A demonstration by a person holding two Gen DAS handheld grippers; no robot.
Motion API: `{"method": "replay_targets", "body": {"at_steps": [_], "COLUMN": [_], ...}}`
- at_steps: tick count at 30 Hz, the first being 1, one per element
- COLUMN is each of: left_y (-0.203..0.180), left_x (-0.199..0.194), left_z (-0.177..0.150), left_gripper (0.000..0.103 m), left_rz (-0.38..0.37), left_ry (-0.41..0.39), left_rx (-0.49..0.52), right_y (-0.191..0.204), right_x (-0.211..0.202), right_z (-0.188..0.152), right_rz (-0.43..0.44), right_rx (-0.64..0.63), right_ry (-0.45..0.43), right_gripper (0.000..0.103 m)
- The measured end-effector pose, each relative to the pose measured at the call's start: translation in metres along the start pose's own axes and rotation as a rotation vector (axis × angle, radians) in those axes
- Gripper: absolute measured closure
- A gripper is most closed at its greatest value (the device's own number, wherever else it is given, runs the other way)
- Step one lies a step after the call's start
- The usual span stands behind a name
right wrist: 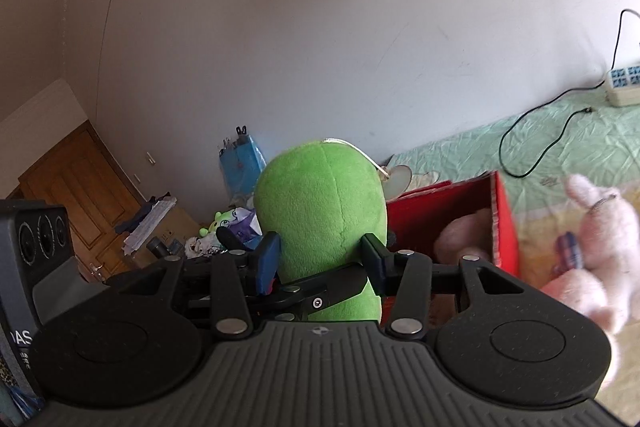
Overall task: Organize objects
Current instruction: 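Lift the green plush with both grippers and carry it over the red box, then lower the green plush into the box beside the teddy bear and release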
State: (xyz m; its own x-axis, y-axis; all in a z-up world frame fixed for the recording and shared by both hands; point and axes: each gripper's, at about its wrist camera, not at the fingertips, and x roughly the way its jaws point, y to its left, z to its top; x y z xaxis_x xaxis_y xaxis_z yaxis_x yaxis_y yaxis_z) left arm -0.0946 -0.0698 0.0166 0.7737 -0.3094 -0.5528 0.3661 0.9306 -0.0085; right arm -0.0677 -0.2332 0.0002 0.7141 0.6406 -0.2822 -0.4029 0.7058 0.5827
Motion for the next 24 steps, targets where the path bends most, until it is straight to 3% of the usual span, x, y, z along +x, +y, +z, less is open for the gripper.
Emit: {"method": "replay_targets", "body": {"at_steps": [6, 10, 24], "left_y": [0.035, 0.048, 0.045], "left_x": [0.019, 0.044, 0.109], "left_z": [-0.01, -0.018, -0.033], "left_gripper": [0.046, 0.046, 0.045], "left_rz": [-0.011, -0.053, -0.112], "left_ry": [0.047, 0.104, 0.245], "left_rx": [-0.021, -0.049, -0.026], "right_y": [0.013, 0.016, -0.019], "right_x": [0.033, 0.049, 0.076], "right_z": [-0.008, -0.014, -0.022], "right_rz": [-0.032, -0.11, -0.274], "right_rx": [0.004, -0.031, 0.015], "right_ry": [0.053, 0.085, 0.163], "right_gripper": [0.055, 0.057, 0.064]}}
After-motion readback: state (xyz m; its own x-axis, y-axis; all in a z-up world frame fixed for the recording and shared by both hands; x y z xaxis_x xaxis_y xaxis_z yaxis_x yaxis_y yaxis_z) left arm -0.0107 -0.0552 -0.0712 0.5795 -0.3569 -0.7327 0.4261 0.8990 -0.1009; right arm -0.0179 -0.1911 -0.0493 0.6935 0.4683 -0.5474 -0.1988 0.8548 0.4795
